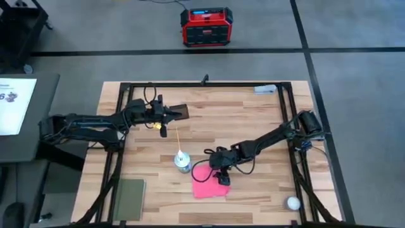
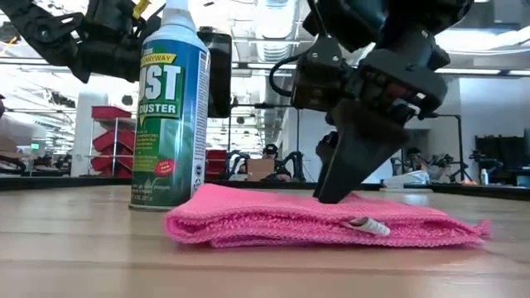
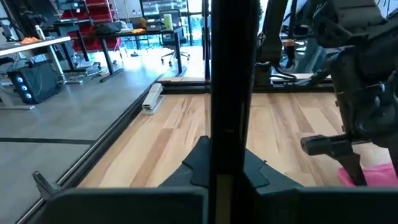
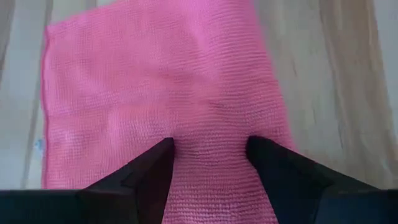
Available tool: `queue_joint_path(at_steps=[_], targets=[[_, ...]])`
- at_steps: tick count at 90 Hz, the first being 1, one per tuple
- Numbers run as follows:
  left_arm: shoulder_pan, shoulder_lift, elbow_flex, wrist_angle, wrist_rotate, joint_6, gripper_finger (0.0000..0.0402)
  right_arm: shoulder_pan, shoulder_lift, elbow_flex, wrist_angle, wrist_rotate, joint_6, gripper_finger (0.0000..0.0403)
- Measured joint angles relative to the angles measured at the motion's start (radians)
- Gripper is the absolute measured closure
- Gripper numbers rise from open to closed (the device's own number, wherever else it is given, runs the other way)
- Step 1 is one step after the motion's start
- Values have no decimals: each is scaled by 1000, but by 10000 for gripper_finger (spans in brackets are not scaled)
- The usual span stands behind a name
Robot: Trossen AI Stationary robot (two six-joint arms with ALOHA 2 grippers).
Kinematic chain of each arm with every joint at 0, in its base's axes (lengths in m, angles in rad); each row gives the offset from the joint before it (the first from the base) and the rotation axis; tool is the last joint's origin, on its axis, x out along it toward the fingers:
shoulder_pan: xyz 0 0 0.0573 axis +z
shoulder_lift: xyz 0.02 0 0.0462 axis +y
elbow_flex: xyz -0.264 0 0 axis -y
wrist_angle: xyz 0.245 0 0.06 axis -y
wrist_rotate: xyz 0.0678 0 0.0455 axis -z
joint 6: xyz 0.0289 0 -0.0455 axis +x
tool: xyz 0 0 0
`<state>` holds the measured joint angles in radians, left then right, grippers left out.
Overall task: Apply microfiber cloth
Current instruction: Wipe the front of the cellphone with the pink microfiber cloth
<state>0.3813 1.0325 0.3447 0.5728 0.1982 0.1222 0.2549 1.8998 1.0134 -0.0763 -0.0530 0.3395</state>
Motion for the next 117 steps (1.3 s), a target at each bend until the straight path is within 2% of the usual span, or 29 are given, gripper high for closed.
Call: queue_joint_path(at_steps=[6,15,23,35,44,69,83,99,117], targets=[[0,0,0,-2,0,-3,401,-7,0,0,-12,8,-1,254],[0,0,0,-7,-1,-5,401,-17,1,-1,-16,12,-40,366],[0,0,0,-8,-1,-11,401,-21,1,-1,-9,44,-57,392],[0,0,0,-1,-1,-13,401,-23,-5,-3,1,73,-60,400],[0,0,0,23,-1,-24,401,-20,-39,-5,-14,158,-78,401],[0,0,0,88,-1,-68,401,-19,-256,3,-87,385,-124,402],[0,0,39,98,-14,-99,401,-17,-360,3,-63,495,-172,402],[-16,40,106,94,-28,-127,401,-45,-394,11,49,554,-275,403],[-59,144,172,99,-30,-109,401,-106,-393,71,137,584,-405,403]])
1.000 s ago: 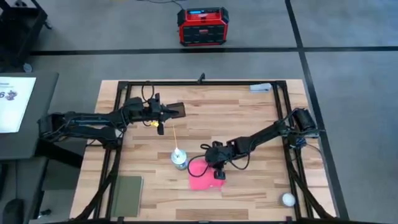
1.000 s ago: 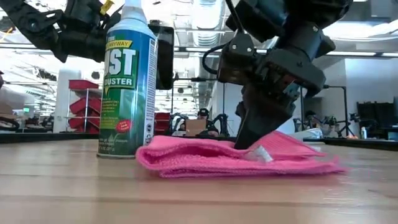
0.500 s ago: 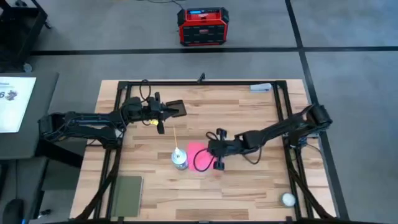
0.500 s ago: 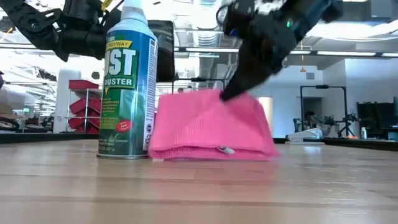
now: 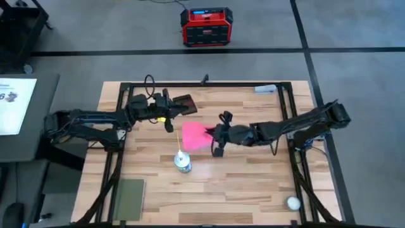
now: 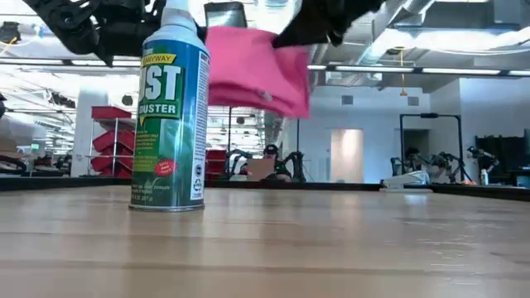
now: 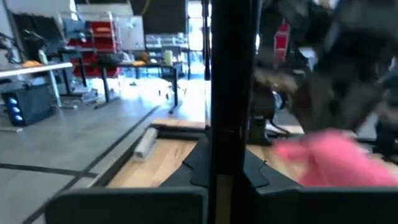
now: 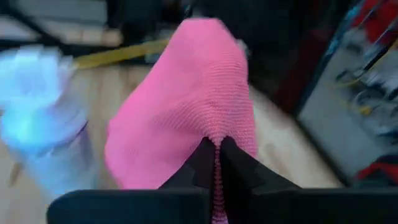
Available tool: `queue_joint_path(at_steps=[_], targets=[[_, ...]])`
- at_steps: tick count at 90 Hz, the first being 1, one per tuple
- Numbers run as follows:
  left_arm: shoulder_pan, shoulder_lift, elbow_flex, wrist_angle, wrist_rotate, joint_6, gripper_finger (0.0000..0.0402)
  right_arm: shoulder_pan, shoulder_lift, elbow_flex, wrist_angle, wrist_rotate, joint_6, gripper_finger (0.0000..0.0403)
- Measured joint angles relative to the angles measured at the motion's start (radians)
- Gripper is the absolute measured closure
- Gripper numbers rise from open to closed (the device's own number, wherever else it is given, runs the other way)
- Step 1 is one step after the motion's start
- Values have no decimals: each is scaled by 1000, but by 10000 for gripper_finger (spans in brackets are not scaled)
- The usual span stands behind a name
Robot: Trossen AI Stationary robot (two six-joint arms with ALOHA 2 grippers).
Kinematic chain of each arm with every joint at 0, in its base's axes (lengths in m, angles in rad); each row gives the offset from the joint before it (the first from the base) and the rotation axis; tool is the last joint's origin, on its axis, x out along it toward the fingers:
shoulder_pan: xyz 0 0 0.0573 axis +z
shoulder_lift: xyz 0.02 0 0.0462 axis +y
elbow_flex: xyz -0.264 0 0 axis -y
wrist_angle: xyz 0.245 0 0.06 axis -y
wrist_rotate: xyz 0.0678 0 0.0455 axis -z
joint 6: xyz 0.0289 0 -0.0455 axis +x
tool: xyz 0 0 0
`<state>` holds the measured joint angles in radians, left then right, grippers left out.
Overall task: Apply microfiber cloth
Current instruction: Wipe the front of the cellphone with the pink microfiber cloth
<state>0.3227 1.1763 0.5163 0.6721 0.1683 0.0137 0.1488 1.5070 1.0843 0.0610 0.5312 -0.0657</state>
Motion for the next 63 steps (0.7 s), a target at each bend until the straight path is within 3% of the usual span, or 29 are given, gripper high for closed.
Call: queue_joint_path(at_steps=[36,63], targets=[[-48,85,7,107,-11,1,401,-76,0,85,45,21,-148,403],[-63,85,7,143,-25,1,401,-123,62,91,79,-36,-117,403]])
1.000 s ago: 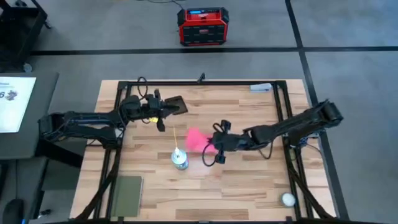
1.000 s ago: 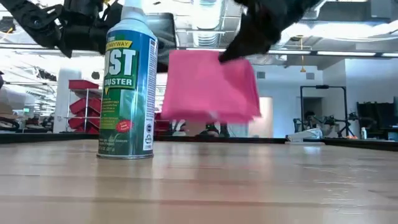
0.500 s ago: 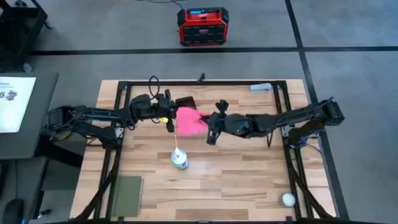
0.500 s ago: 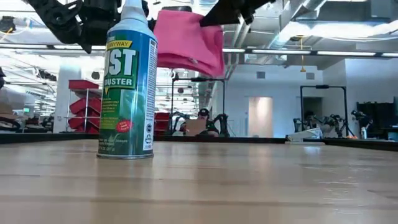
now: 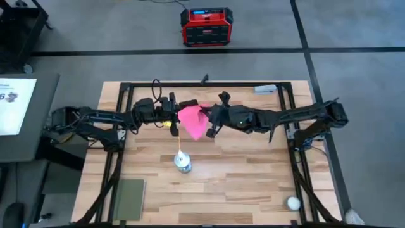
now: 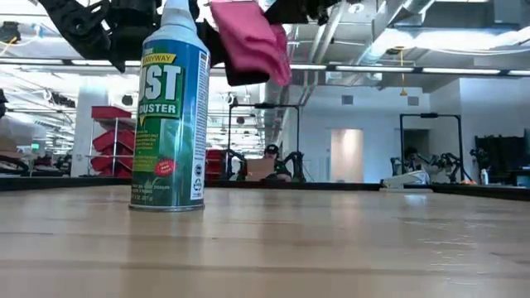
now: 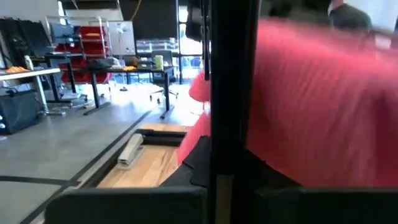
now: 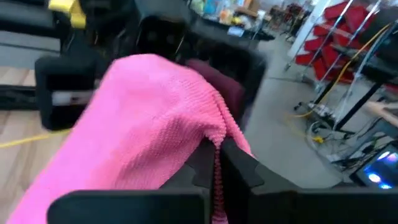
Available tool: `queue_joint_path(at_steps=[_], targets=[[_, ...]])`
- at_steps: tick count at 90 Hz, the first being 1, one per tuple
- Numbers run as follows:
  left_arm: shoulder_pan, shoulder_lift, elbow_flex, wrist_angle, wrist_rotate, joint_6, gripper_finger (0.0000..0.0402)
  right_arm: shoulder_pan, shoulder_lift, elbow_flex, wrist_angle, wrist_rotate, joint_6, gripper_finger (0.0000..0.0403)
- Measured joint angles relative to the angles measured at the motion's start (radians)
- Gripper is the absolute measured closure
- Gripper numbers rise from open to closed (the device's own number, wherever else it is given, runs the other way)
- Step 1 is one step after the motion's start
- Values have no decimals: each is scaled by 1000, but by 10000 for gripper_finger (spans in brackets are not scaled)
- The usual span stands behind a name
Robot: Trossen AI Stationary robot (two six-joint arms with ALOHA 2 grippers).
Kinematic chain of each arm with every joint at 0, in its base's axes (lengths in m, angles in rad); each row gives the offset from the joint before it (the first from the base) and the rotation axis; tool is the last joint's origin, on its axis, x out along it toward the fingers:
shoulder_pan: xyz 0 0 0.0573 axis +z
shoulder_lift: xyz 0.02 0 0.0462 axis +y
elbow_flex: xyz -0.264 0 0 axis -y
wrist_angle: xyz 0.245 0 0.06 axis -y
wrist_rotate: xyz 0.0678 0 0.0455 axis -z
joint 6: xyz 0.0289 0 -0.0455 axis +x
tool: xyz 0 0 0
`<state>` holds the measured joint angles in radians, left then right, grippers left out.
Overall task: Apply microfiber cloth
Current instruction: Wipe the front of the cellphone with the pink microfiber cloth
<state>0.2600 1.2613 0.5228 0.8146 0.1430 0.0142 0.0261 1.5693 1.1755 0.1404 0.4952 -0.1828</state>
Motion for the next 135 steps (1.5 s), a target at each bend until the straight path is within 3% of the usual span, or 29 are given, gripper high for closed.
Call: queue_joint_path(at_steps=[13,31,59,102,135], targets=[[-1,-3,0,9,11,2,401,20,58,-2,27,-3,14,403],[-9,-4,1,-1,-1,-5,401,11,44,27,18,-4,-10,403],[-29,-3,1,-10,-11,0,401,8,31,156,-39,-7,-114,403],[-29,-2,-1,4,-14,19,402,-4,38,64,-30,-25,-15,403],[-39,-4,0,-6,-22,7,402,-31,34,204,-110,-41,-122,403]])
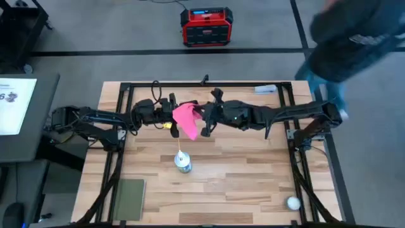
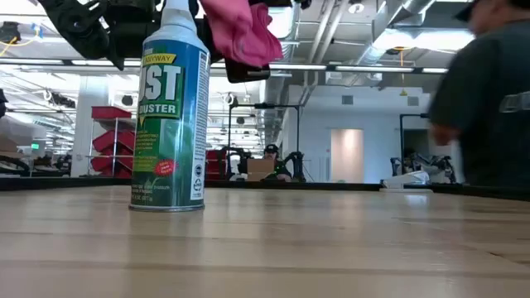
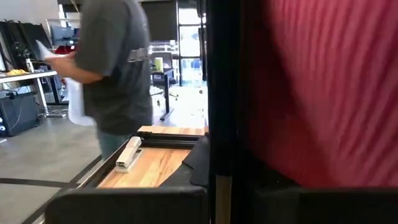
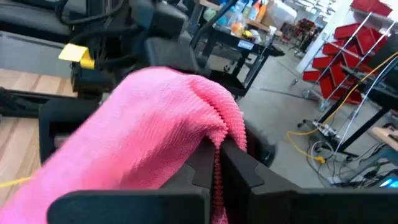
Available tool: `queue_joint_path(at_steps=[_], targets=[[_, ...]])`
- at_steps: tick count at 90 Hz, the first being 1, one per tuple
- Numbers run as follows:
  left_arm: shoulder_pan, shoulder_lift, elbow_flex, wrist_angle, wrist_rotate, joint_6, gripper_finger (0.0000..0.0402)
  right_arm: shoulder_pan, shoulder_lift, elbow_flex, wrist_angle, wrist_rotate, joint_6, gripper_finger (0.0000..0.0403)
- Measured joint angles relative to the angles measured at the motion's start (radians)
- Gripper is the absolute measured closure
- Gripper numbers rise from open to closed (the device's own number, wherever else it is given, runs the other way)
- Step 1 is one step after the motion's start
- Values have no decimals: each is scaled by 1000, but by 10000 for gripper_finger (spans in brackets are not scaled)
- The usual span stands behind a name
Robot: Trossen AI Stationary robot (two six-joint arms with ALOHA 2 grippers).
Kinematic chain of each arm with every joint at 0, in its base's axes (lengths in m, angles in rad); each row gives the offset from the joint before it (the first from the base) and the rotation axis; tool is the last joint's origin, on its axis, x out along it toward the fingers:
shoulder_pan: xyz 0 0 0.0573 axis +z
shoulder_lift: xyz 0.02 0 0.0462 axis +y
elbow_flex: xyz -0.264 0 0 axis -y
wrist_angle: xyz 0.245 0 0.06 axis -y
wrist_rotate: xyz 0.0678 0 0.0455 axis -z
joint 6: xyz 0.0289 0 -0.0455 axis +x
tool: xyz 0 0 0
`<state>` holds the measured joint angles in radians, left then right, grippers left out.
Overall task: Apply microfiber cloth
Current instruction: Wipe the front of the cellphone with the pink microfiber cloth
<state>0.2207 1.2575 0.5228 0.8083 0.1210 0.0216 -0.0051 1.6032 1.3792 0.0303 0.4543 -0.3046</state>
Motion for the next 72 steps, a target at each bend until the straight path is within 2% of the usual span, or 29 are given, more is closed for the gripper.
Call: queue_joint_path(at_steps=[15,50,72], targets=[[0,2,-1,-20,-1,10,402,-3,-4,-33,-16,-11,48,403],[2,2,-2,11,1,31,402,-2,-2,-240,87,-28,200,403],[2,-2,1,34,-6,22,402,-16,0,-189,66,-34,138,403]])
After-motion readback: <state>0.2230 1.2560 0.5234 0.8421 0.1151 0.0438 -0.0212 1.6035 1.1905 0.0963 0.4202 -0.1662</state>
